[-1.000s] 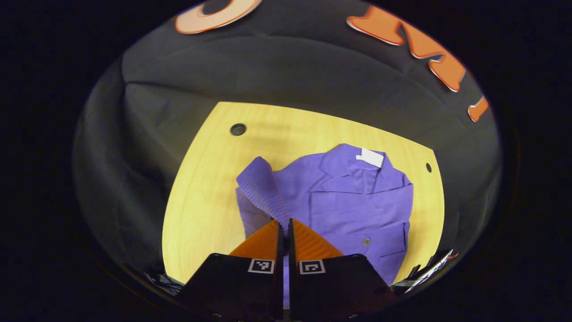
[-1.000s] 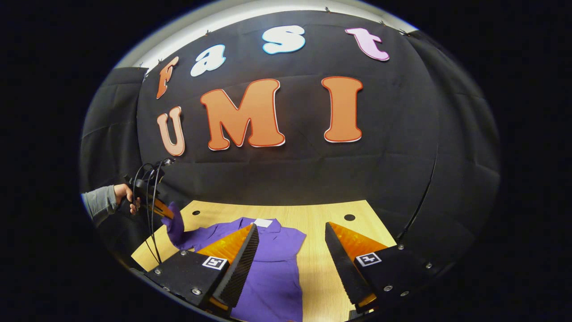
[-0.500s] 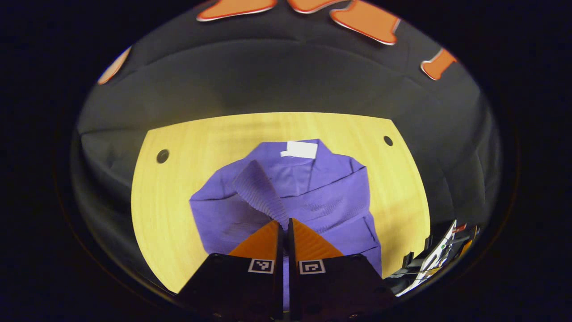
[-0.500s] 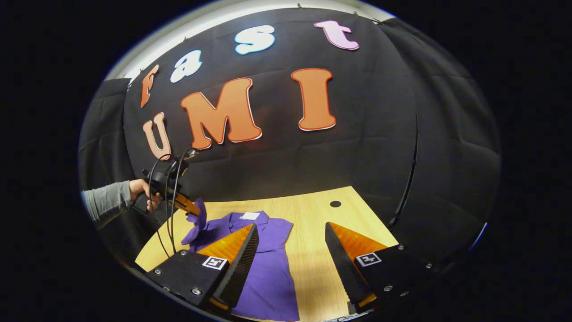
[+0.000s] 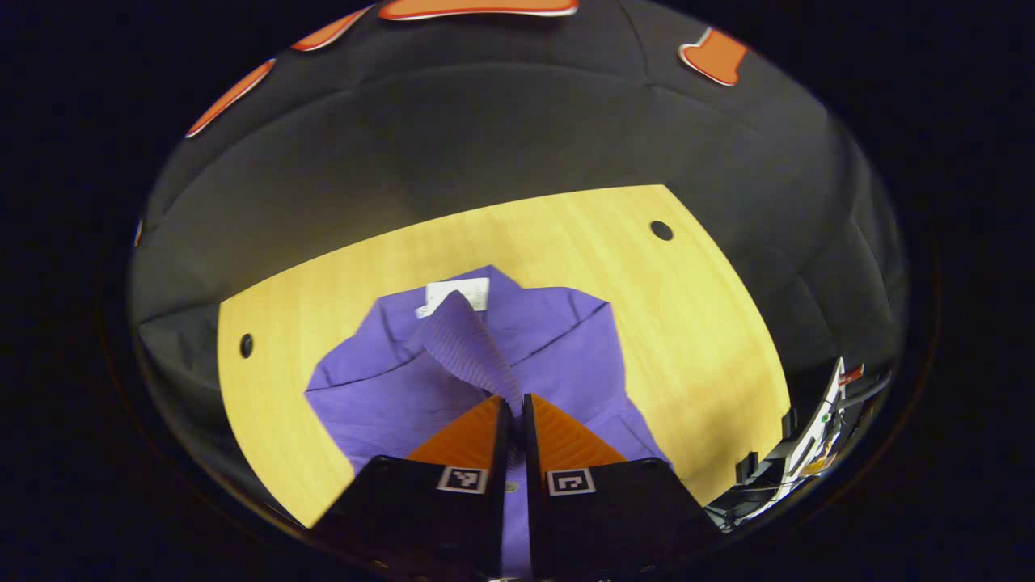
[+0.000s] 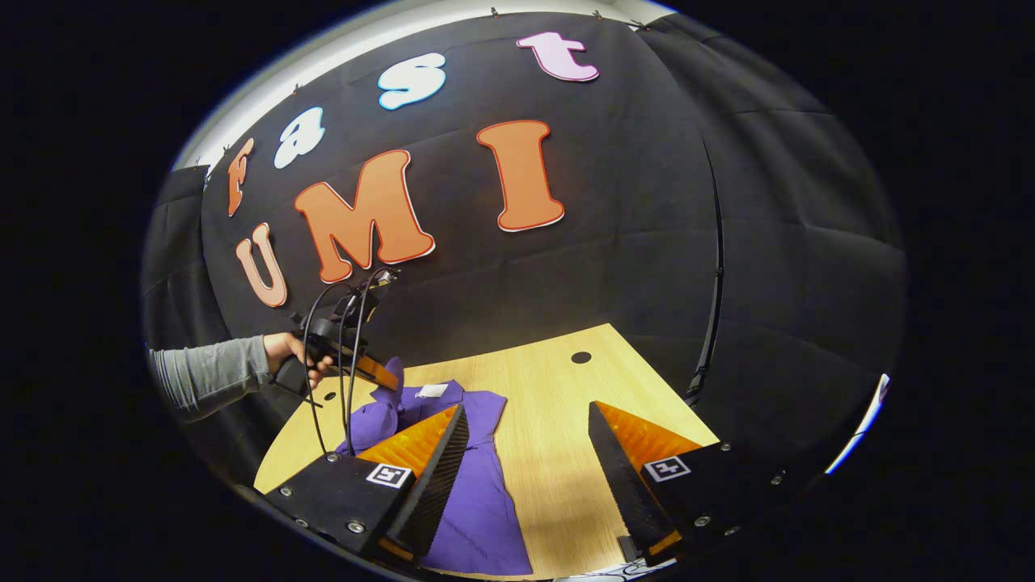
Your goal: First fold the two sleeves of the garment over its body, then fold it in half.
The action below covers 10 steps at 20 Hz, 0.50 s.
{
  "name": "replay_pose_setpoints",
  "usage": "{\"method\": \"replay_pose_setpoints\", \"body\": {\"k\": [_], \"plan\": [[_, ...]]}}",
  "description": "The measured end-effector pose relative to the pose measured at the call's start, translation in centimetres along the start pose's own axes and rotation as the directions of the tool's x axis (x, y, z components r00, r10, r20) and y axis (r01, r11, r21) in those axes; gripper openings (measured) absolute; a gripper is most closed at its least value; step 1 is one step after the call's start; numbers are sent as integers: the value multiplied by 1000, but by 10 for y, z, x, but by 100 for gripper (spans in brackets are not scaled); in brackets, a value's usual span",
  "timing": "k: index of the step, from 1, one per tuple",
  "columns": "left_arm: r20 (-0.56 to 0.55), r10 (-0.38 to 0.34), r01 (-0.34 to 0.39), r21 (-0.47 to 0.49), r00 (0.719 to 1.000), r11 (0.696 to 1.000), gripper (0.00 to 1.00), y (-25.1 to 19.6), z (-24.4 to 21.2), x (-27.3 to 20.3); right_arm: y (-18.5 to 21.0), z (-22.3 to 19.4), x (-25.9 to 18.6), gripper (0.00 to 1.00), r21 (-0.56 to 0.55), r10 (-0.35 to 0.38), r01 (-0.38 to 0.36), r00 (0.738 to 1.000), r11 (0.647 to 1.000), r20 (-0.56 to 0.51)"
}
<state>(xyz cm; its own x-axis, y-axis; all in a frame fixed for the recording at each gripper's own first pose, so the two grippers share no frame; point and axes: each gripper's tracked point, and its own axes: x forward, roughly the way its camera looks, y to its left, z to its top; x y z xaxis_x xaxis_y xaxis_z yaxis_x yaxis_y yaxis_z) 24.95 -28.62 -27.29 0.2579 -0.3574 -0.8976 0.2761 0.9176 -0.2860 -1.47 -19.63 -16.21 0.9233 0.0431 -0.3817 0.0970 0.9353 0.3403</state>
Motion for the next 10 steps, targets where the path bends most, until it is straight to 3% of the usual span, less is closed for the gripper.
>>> {"method": "replay_pose_setpoints", "body": {"k": [3,7,10], "plan": [[31,-31,29,60,999,998,55,-22,5,7,-1,-4,0,89,-3,-5,5,1000,1000,-9],[53,-68,61,119,996,991,99,-38,-6,-9,2,0,9,89,-4,11,-12,1000,1000,-17],[118,-39,19,160,992,987,99,-30,-15,-30,14,0,13,89,-21,23,-23,1000,1000,-15]]}}
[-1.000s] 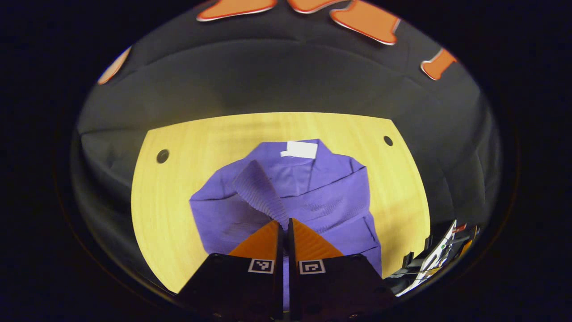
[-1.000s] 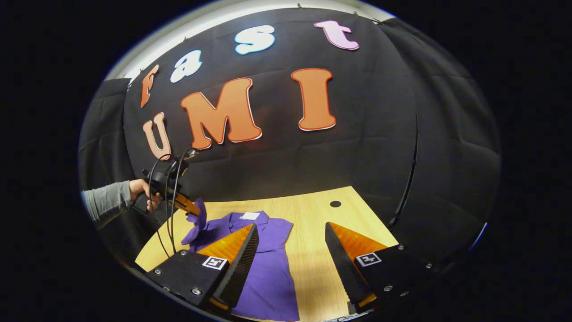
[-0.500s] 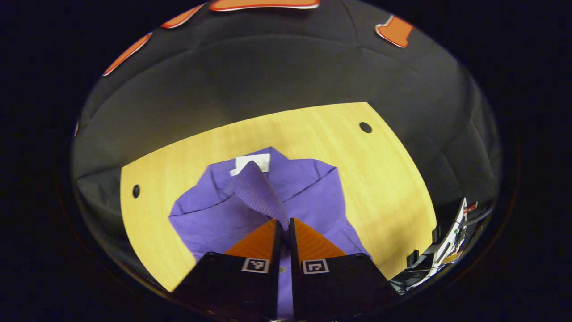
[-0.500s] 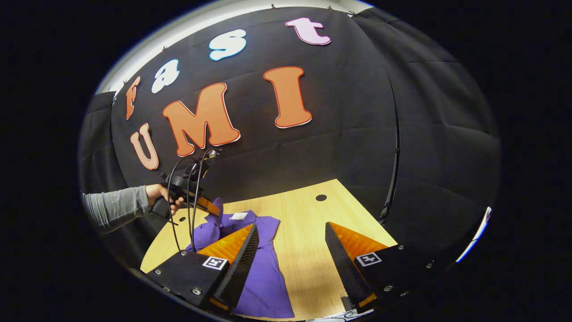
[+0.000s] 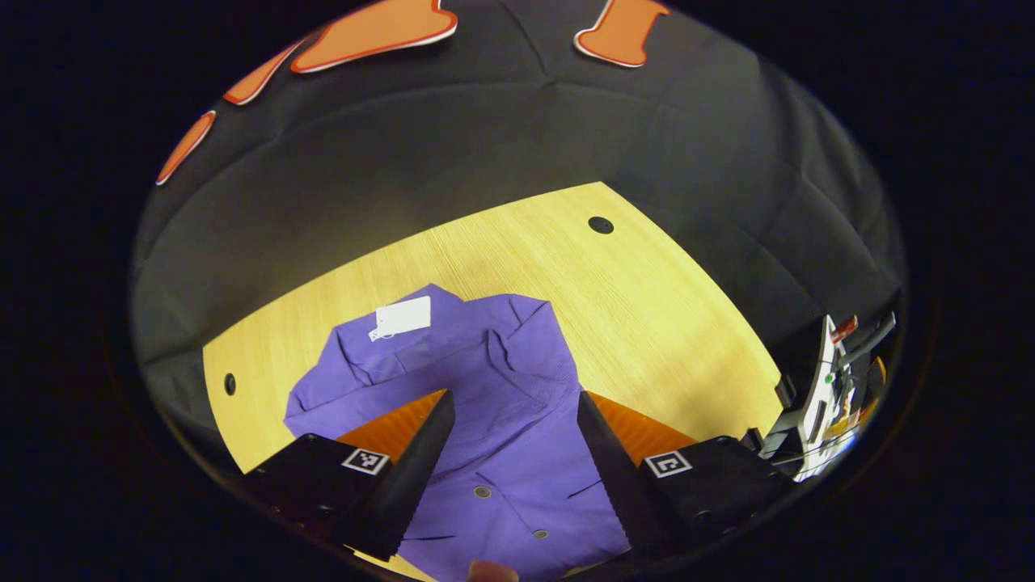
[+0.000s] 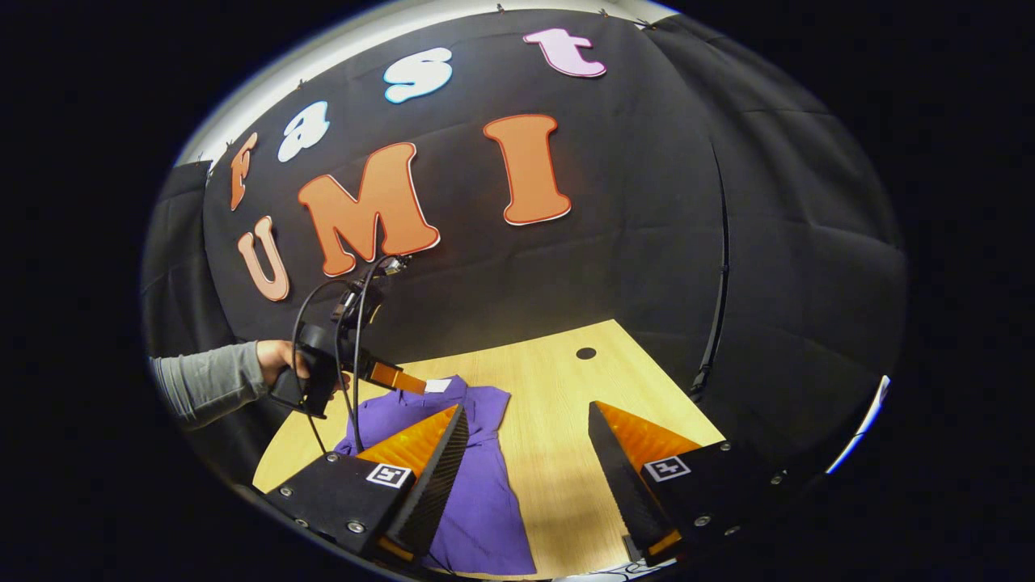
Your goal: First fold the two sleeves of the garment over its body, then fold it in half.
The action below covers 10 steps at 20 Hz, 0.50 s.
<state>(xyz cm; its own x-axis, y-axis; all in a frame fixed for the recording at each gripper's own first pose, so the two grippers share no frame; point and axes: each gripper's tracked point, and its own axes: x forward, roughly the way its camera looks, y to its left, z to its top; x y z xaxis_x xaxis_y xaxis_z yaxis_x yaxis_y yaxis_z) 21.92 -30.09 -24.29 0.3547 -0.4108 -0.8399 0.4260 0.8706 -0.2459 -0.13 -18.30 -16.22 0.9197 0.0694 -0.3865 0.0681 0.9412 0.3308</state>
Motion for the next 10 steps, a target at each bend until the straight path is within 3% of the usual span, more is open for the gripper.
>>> {"method": "replay_pose_setpoints", "body": {"k": [5,10], "plan": [[186,69,-66,-22,980,998,99,17,-7,-57,28,6,14,89,-48,28,-27,999,998,24],[351,181,-160,-90,919,983,99,38,-25,-119,59,17,26,89,-139,48,-38,996,990,70]]}}
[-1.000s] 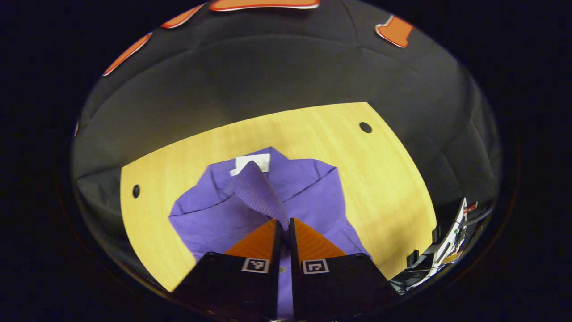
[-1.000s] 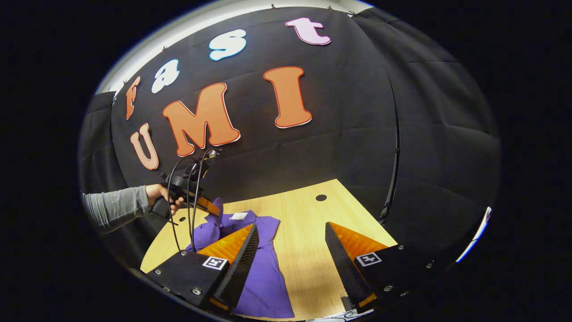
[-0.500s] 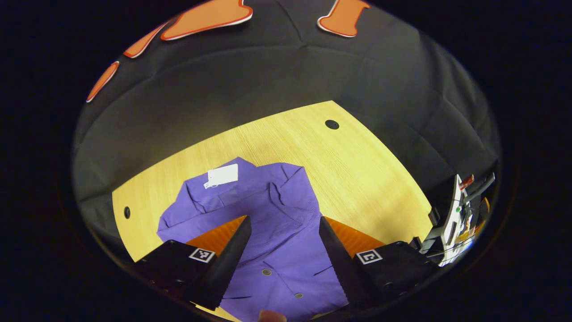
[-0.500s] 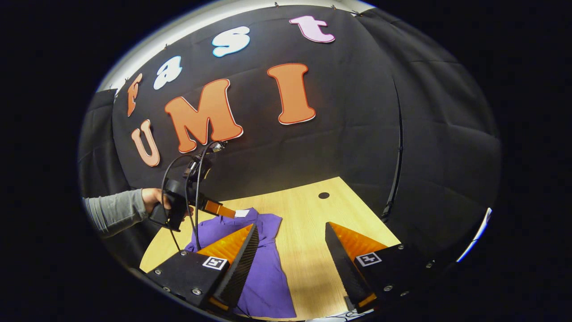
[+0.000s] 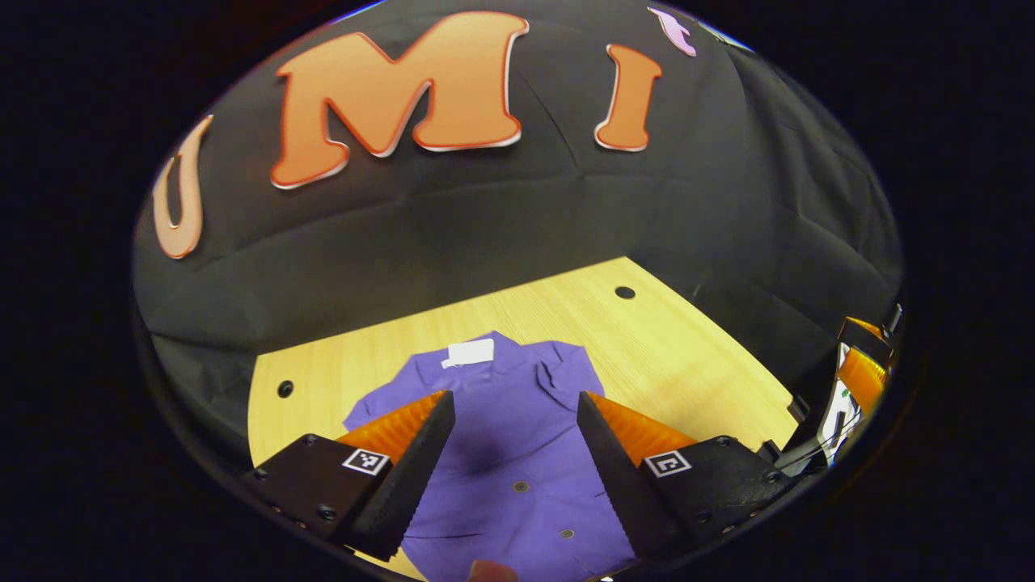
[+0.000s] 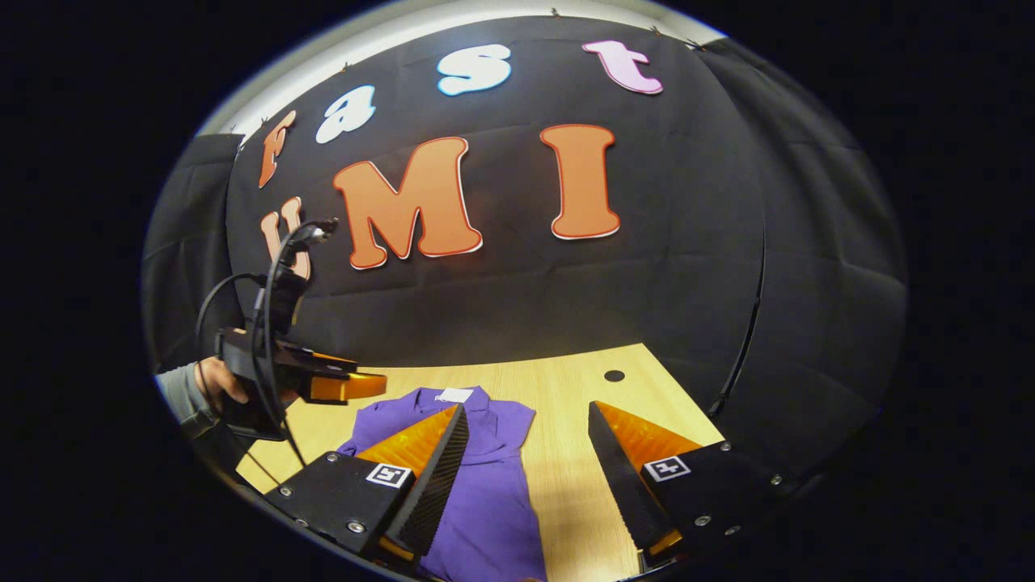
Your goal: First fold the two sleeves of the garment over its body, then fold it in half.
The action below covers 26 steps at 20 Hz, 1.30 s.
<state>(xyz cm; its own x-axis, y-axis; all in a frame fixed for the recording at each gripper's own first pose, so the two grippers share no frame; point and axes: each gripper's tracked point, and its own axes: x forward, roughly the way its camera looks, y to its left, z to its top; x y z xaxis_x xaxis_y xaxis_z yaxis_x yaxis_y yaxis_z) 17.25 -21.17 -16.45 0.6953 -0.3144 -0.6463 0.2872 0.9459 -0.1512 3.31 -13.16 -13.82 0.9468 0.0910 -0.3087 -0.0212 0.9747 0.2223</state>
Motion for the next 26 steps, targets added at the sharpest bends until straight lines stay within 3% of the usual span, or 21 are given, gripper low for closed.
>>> {"method": "replay_pose_setpoints", "body": {"k": [3,8,11,14,18,19,21,26], "plan": [[119,86,-86,2,989,996,98,19,2,-27,21,6,4,89,-52,26,-25,999,998,21],[258,140,-133,-47,956,990,98,23,-12,-81,46,10,4,89,-70,49,-45,997,997,59],[386,212,-213,-41,898,976,96,37,-5,-123,60,13,-2,89,-55,75,-70,993,996,93],[480,246,-241,-72,842,968,96,45,-3,-155,64,17,-8,89,-64,72,-64,989,996,127],[598,309,-279,-145,739,949,95,67,1,-206,72,19,-16,92,-65,72,-62,985,996,159],[603,329,-297,-157,726,942,95,73,-2,-216,70,14,-15,93,-73,70,-60,987,996,145],[582,351,-319,-161,733,934,94,79,-17,-219,66,-4,-13,94,-93,65,-57,994,994,84],[416,391,-358,-158,821,920,95,96,-77,-206,48,-65,-18,94,-101,47,-58,993,993,-108]]}}
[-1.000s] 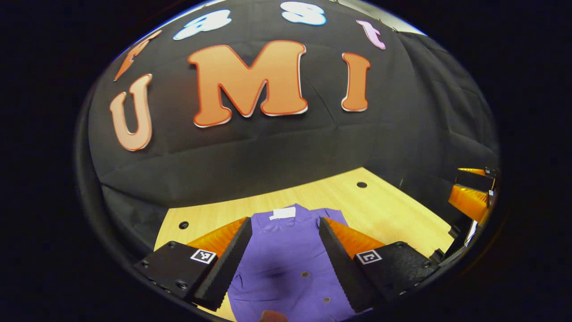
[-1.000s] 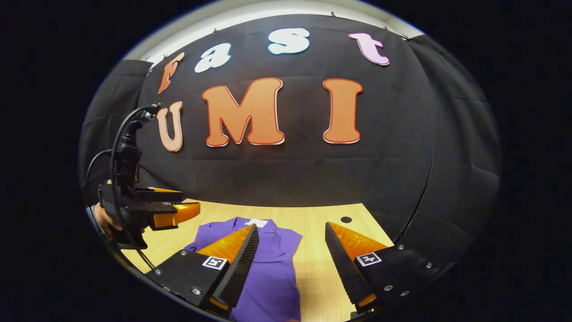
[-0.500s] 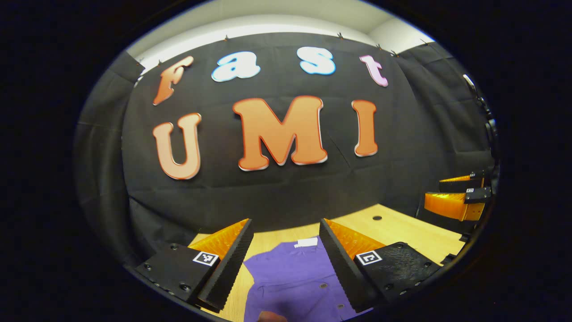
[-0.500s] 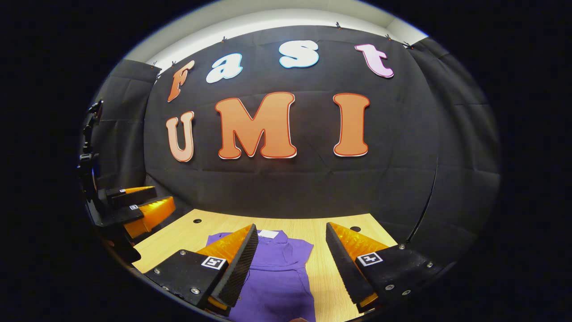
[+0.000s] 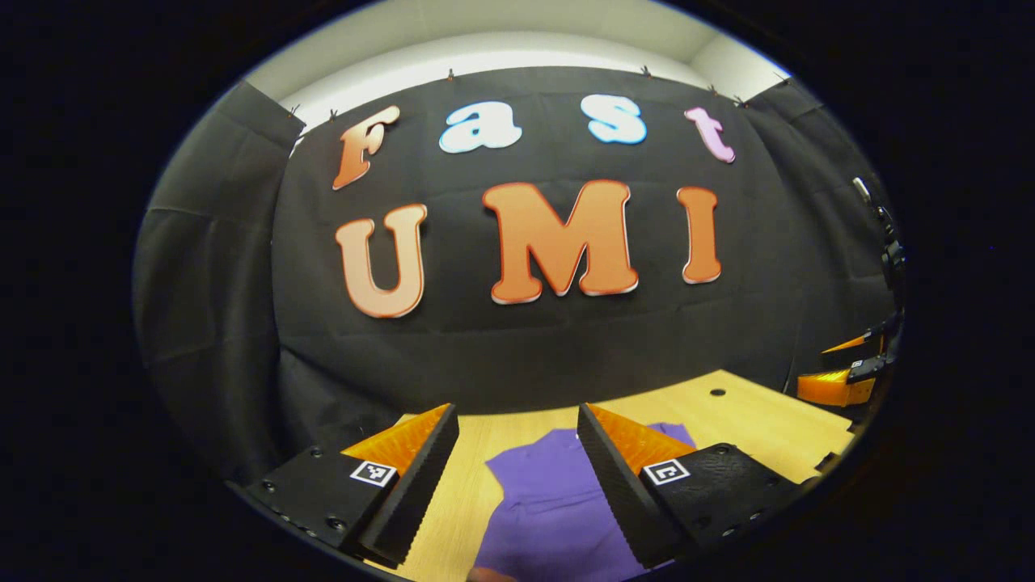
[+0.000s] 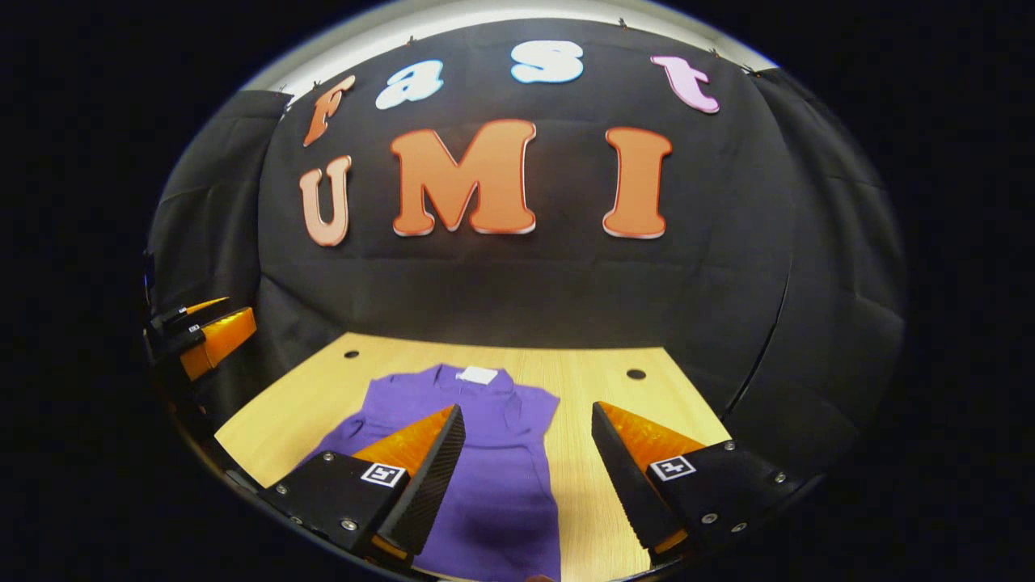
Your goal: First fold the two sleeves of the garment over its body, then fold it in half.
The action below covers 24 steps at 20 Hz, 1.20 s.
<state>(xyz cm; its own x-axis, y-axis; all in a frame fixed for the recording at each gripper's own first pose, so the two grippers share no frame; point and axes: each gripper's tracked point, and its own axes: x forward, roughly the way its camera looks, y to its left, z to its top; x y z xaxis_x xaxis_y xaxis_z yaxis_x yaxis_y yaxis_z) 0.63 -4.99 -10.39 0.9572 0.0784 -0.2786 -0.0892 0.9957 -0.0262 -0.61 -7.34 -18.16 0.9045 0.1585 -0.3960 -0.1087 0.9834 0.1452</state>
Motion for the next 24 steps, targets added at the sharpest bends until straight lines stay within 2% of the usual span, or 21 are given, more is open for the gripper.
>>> {"method": "replay_pose_setpoints", "body": {"k": [2,4,6,8,10,14,16,20,24], "plan": [[-97,-3,3,3,995,1000,95,4,-30,-1,-1,-27,-2,94,11,6,-6,997,1000,-80],[-208,-8,7,-3,978,1000,95,8,-65,-3,-4,-56,-4,94,28,8,-3,986,1000,-169],[-322,-14,9,-15,947,1000,95,13,-102,-7,-3,-88,-4,94,54,14,0,964,999,-267],[-434,-23,12,-28,900,1000,96,20,-142,-14,-1,-116,-6,94,71,24,2,934,997,-357],[-533,-46,28,-41,845,999,96,20,-178,-26,2,-147,-13,94,78,34,1,894,997,-447],[-700,-73,53,-51,710,997,96,24,-231,-50,1,-195,-24,94,100,46,14,817,995,-575],[-771,-86,54,-68,631,996,96,25,-263,-61,2,-212,-28,94,121,63,17,775,993,-628],[-864,-101,66,-79,493,995,97,27,-315,-78,-2,-244,-33,94,119,69,24,694,993,-717],[-920,-142,67,-126,366,990,97,26,-355,-82,-6,-267,-40,93,102,65,23,628,994,-776]]}}
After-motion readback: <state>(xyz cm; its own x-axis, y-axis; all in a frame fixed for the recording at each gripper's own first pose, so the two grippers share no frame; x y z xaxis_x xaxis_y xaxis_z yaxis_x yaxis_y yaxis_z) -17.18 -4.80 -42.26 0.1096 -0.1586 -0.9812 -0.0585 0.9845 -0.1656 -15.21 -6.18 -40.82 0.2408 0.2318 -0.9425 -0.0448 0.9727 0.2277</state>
